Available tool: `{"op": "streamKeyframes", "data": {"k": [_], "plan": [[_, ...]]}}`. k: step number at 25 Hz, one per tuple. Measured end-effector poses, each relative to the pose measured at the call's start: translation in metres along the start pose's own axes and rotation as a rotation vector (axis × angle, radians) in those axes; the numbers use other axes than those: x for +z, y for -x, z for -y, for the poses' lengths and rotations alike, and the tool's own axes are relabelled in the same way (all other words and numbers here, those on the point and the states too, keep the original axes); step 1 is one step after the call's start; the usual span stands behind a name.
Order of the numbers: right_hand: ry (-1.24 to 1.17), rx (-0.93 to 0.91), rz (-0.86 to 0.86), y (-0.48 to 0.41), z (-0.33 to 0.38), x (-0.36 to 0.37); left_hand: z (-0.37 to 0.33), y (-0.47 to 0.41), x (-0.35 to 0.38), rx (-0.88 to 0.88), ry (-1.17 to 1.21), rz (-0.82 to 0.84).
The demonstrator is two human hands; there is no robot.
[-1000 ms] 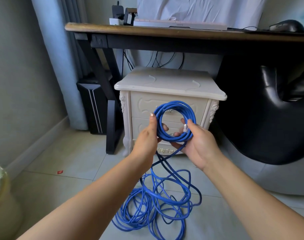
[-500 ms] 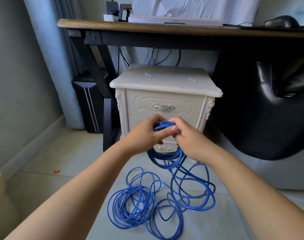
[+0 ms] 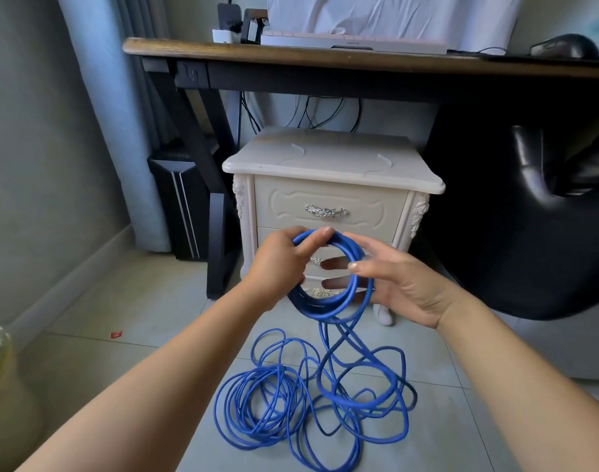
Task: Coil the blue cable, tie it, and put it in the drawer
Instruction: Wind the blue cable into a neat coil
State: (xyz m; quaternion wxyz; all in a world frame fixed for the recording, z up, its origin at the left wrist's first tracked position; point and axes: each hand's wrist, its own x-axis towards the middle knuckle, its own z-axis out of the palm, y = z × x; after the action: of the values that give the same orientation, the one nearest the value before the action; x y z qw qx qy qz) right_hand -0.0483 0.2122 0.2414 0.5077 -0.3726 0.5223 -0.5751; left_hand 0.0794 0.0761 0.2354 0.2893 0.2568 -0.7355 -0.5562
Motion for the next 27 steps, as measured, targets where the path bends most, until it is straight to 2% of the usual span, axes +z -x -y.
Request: {"op": "streamKeyframes", "data": {"k": [3,5,14,18,22,25,27], "plan": [[-0.181,0.057,0.184,0.005,-0.003,-0.01,0.003,-0.007,-0.004,-0.133,0.23,-0.09],[-0.191,0.049,0.194,0.003,-0.007,-0.009,0.005,-0.007,-0.005,-0.179,0.289,-0.117],[-0.255,-0.059,-0.182,-0.008,-0.013,0.02,0.001,-0.001,0.006,-0.176,0.242,-0.212],[-0.291,-0.069,-0.213,-0.008,-0.012,0.032,0.003,-0.001,0.001,-0.132,0.217,-0.181],[-0.373,-0.062,-0.223,-0.008,-0.012,0.032,-0.002,0.001,0.001,-0.14,0.296,-0.093],[-0.346,-0.028,-0.239,-0.009,-0.013,0.029,-0.004,0.005,0.001,-0.163,0.311,-0.039],[-0.306,-0.018,-0.265,-0.01,-0.014,0.029,-0.001,0.005,0.003,-0.169,0.295,-0.069]]}}
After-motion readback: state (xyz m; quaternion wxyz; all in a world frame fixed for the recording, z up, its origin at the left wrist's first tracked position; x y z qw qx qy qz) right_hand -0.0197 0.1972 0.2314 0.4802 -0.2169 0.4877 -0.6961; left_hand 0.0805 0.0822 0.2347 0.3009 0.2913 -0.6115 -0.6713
